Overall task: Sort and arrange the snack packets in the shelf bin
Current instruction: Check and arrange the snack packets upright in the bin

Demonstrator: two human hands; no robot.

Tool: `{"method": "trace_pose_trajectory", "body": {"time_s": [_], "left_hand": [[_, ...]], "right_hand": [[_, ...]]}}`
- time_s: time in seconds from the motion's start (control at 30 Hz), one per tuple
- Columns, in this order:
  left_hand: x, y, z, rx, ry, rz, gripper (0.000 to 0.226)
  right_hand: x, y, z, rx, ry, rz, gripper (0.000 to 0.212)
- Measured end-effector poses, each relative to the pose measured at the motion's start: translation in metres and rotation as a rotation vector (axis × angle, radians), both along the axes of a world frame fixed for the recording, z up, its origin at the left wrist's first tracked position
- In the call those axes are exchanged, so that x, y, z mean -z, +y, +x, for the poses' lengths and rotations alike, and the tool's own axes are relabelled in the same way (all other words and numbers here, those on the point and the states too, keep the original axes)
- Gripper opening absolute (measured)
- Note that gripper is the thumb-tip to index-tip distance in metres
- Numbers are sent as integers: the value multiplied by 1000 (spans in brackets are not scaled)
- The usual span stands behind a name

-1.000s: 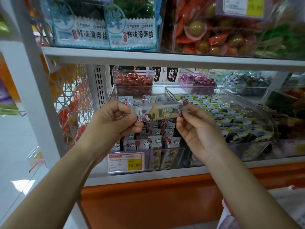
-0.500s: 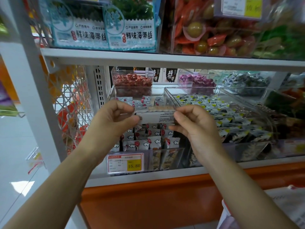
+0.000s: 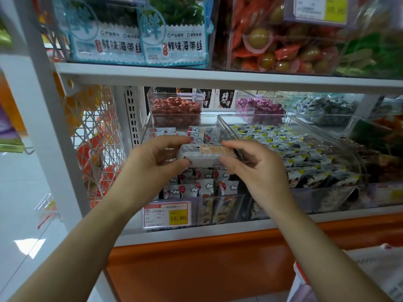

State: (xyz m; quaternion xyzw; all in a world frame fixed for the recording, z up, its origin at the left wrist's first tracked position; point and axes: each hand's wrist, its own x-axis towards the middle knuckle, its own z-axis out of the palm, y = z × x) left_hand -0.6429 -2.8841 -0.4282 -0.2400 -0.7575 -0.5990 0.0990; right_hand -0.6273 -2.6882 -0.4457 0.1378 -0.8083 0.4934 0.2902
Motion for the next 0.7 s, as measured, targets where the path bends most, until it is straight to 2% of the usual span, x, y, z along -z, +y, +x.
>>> {"method": "trace_pose_trajectory", "body": {"time_s": [0.17, 0.37, 0.47, 0.57, 0.7], "left_hand": [[0, -1, 1, -8, 15, -47, 36], [5, 4, 0, -27, -26, -87, 29], [5, 8, 0, -45, -84, -54, 25], [3, 9, -2, -105, -127, -13, 11], [1, 13, -1, -176, -188, 38, 13]], "right_hand": [[1, 0, 0, 44, 83, 85, 32], [1, 0, -3, 91, 161, 179, 10], [0, -2, -3, 135, 186, 227, 19], [1, -5, -2, 123, 171, 229, 31], [3, -5, -3, 115, 155, 241, 33]]}}
